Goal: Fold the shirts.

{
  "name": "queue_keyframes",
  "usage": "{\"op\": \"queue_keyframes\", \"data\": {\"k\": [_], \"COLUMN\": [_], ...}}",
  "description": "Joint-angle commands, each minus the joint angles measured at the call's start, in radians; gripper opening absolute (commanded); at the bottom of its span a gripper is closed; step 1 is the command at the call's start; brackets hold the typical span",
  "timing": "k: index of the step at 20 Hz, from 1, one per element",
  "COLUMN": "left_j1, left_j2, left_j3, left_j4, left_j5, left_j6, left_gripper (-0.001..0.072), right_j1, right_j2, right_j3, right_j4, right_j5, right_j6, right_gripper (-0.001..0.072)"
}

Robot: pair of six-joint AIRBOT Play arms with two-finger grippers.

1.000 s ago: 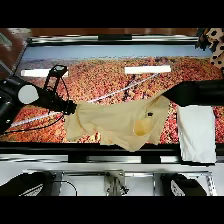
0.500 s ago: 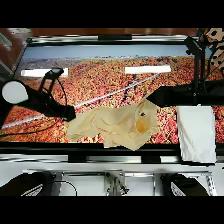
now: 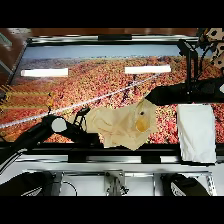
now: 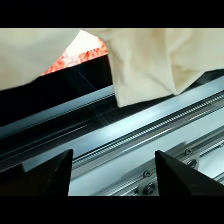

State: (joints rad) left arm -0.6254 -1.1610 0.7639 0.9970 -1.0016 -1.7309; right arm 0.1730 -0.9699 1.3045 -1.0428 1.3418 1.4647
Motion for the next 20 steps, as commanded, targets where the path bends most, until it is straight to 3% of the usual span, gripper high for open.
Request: {"op": "queue_keyframes", "data": {"k": [1,6,9,10,11,13,14,15,18,20], "left_j1": [-0.025,-0.044,-0.057,-0.068,-0.079,-0.085,-0.083,-0.083,-0.071,-0.032], "left_j2": [-0.102,-0.19,-0.194,-0.194,-0.194,-0.194,-0.193,-0.19,-0.129,-0.03], "left_j3": [-0.04,-0.04,-0.04,-0.04,-0.04,-0.04,-0.036,-0.021,0.085,0.224], "left_j4": [-0.196,-0.276,-0.332,-0.344,-0.346,-0.362,-0.37,-0.369,-0.36,-0.307], "left_j5": [0.165,0.2,0.295,0.331,0.362,0.391,0.388,0.377,0.34,0.283], "left_j6": [0.071,0.108,0.108,0.106,0.106,0.104,0.122,0.184,0.348,0.51], "left_gripper": [0.0625,0.0623,0.06,0.0543,0.0401,0.0356,0.0103,0.0036,0.0034,0.0034], "right_j1": [0.001,0.001,0.001,0.001,0.001,0.001,0.001,0.001,0.0,0.0], "right_j2": [-0.002,-0.002,-0.002,-0.002,-0.002,-0.002,-0.002,-0.002,-0.001,-0.002], "right_j3": [0.0,0.0,0.0,0.0,0.0,0.0,0.0,0.0,0.02,0.096], "right_j4": [-0.008,-0.015,-0.014,-0.014,-0.013,-0.003,-0.002,-0.003,-0.014,-0.063], "right_j5": [-0.015,-0.015,-0.015,-0.015,-0.015,-0.015,-0.015,-0.016,-0.021,-0.036], "right_j6": [-0.002,-0.002,-0.002,-0.001,0.007,0.03,0.033,0.033,0.015,-0.019], "right_gripper": [0.0065,0.0065,0.0065,0.0065,0.0065,0.0065,0.0065,0.0065,0.0065,0.0065]}}
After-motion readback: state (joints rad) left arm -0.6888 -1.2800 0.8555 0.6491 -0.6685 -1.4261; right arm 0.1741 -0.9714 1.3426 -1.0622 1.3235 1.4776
